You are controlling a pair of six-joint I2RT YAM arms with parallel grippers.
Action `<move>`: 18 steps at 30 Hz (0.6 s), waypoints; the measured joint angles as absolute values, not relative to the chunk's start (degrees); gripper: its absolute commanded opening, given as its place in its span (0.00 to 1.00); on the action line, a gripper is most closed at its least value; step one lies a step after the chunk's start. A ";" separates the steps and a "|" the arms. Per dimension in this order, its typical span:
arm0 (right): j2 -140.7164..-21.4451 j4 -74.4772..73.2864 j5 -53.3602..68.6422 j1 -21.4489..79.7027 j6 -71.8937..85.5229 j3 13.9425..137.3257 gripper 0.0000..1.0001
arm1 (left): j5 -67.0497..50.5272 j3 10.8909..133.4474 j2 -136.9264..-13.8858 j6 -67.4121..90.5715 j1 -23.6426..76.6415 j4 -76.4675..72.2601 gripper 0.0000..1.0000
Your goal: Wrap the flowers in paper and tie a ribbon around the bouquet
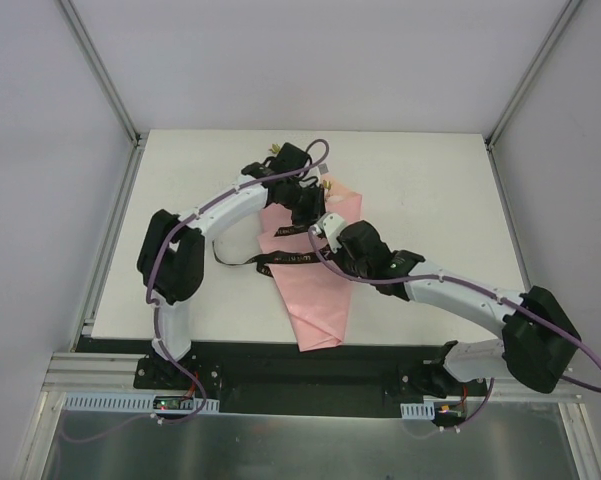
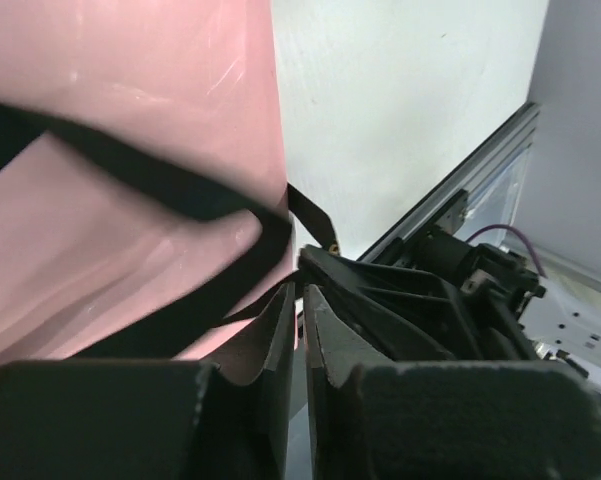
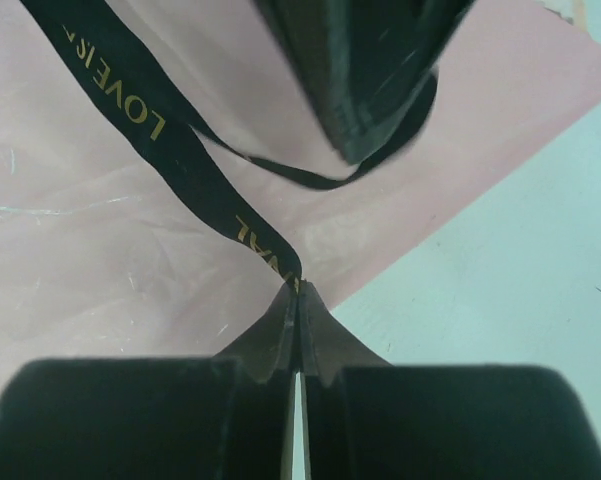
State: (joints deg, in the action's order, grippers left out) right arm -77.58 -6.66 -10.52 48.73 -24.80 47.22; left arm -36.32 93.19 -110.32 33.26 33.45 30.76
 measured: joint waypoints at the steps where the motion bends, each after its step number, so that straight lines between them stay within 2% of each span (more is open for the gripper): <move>1: -76.23 -6.24 -10.92 48.80 -24.53 46.11 0.00 | -35.79 93.21 -110.89 33.08 34.02 30.83 0.07; 4: -73.91 -5.21 -11.97 48.90 -23.90 43.79 0.01 | -35.48 94.06 -113.25 31.68 35.81 32.10 0.08; 8: -74.08 -4.38 -14.04 48.90 -23.03 43.27 0.00 | -35.97 95.02 -115.50 28.73 37.10 34.09 0.14; 13: -77.10 -2.79 -16.34 48.90 -22.24 43.90 0.00 | -36.29 93.95 -115.26 24.53 37.15 36.34 0.27; 15: -78.41 -2.59 -16.69 48.88 -21.76 44.10 0.00 | -35.55 92.58 -114.41 23.49 37.12 36.93 0.38; 18: -79.61 -2.24 -16.93 48.82 -21.21 44.51 0.00 | -33.39 91.07 -111.68 22.57 37.01 38.28 0.44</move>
State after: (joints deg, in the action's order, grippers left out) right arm -79.61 -2.24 -16.93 48.82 -21.21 44.51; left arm -33.39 91.07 -111.68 22.57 37.01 38.28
